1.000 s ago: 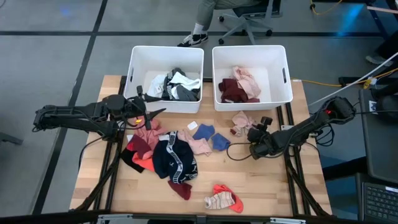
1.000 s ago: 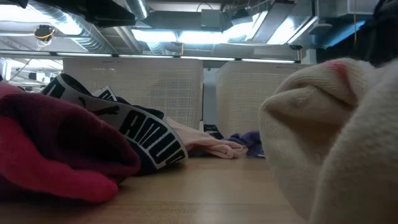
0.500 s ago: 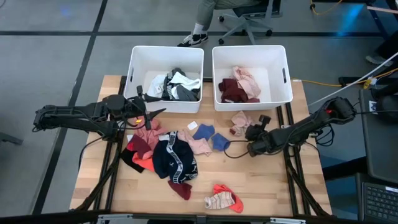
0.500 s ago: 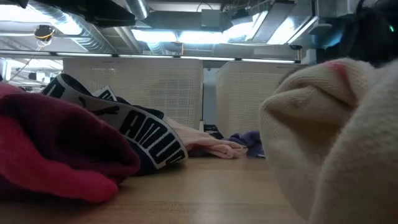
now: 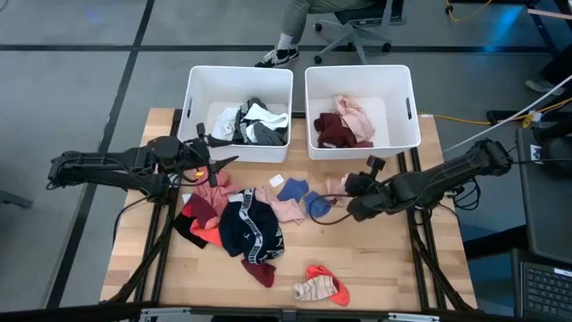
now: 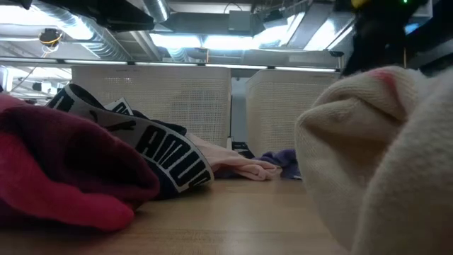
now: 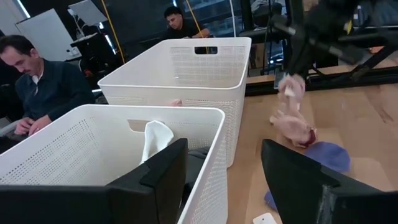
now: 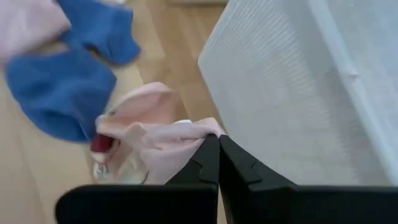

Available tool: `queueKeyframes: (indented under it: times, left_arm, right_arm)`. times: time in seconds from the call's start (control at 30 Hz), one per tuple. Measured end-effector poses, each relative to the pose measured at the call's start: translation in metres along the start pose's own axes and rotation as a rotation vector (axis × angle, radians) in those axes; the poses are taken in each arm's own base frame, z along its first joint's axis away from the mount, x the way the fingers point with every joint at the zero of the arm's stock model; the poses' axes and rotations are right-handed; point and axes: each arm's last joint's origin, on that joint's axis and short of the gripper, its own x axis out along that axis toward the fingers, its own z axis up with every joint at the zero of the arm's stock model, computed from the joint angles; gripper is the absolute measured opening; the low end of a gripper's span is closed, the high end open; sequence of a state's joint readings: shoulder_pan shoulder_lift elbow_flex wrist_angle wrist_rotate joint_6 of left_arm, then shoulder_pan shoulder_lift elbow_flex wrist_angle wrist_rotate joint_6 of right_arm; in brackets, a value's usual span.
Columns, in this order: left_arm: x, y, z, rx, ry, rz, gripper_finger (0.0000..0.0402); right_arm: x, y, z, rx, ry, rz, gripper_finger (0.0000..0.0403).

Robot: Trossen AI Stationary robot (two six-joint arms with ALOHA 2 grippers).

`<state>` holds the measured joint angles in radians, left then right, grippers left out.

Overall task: Sort clothes
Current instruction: Put the right peach sock into the right white laundry bin

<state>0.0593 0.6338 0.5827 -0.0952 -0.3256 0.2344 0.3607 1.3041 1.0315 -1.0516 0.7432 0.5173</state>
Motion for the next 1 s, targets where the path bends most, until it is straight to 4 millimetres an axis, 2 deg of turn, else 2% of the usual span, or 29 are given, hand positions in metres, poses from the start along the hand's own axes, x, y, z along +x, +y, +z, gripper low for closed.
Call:
queueKeyframes:
  times: [0.2, 0.5, 0.9, 1.0]
  left_arm:
    - [0.0, 0.0, 0.0, 0.0, 0.0, 0.0, 0.0194]
    - [0.0, 0.0, 0.0, -0.001, -0.002, 0.0, 0.0194]
    - [0.0, 0.0, 0.0, -0.001, -0.002, 0.0, 0.0194]
    - [0.0, 0.0, 0.0, -0.001, -0.002, 0.0, 0.0194]
  right_arm:
    - [-0.029, -0.017, 0.026, 0.035, -0.061, -0.007, 0.0002]
    - [-0.051, -0.03, 0.048, 0.044, -0.167, -0.026, 0.0001]
    - [-0.09, -0.063, 0.077, 0.116, -0.366, -0.264, 0.0001]
    - [-0.094, -0.074, 0.083, 0.135, -0.383, -0.353, 0.0001]
